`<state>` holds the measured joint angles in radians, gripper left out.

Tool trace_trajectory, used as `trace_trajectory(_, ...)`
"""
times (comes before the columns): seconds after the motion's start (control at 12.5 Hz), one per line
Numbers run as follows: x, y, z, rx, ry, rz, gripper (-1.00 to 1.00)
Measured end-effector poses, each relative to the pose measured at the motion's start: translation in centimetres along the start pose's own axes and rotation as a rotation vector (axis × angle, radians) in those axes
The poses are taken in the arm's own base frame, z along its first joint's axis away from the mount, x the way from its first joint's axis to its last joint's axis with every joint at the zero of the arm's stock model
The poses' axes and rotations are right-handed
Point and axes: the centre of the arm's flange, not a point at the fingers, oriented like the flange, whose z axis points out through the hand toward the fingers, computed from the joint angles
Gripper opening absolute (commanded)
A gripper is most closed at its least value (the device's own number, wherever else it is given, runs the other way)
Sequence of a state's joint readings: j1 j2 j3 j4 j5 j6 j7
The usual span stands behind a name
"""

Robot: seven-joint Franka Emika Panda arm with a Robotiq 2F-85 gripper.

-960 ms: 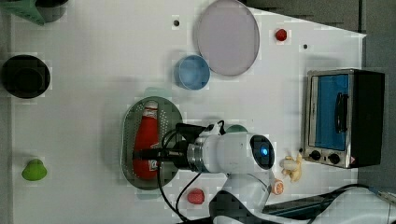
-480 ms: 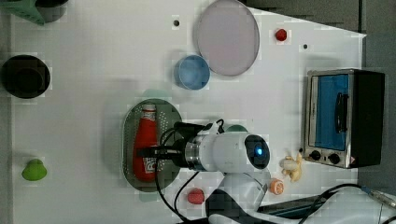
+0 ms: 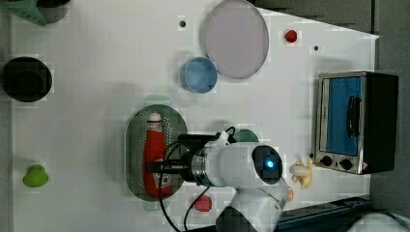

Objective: Pick ketchup from strainer and place it on the table

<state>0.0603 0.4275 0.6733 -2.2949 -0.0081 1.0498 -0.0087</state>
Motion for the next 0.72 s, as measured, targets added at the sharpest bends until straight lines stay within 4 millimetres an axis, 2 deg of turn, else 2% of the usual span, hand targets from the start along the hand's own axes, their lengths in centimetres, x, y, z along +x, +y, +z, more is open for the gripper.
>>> trace_trajectory(0.16,-0.3,-0.9,-4.6,-0.024,0.026,0.024,0.18)
trace_trajectory(0.24,-0.1,-1.6,-7.6,-0.044,0.046,0.022,0.18)
trace_trajectory(0.48,1.5,-2.8,-18.0,-0.051,0.113,0.064,0.18)
trace_trajectory(0.64,3.4,-1.4,-23.7,-0.032,0.159,0.116,0.18)
trace_trajectory(0.72,4.7,0.2,-25.8,-0.033,0.172,0.137,0.18)
